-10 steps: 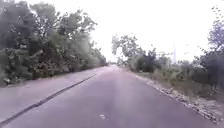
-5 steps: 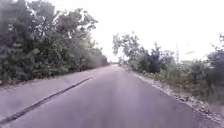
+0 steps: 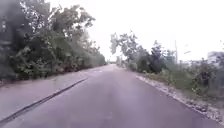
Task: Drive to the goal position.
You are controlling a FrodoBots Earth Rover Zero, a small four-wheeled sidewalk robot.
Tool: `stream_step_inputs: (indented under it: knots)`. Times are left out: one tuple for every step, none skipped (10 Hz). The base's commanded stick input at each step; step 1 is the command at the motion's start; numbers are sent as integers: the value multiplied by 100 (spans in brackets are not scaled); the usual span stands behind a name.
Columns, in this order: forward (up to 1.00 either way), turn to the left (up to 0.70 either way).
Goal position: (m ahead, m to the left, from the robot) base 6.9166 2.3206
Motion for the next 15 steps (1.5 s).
stream_step_inputs:
  knots:
    - [100, 0]
    - [100, 0]
    - [100, 0]
    - [100, 0]
    - [100, 0]
    - [100, 0]
    - [100, 0]
    - [100, 0]
    - [100, 0]
    - [100, 0]
    - [100, 0]
    - [100, 0]
    - [100, 0]
    - [100, 0]
    - [100, 0]
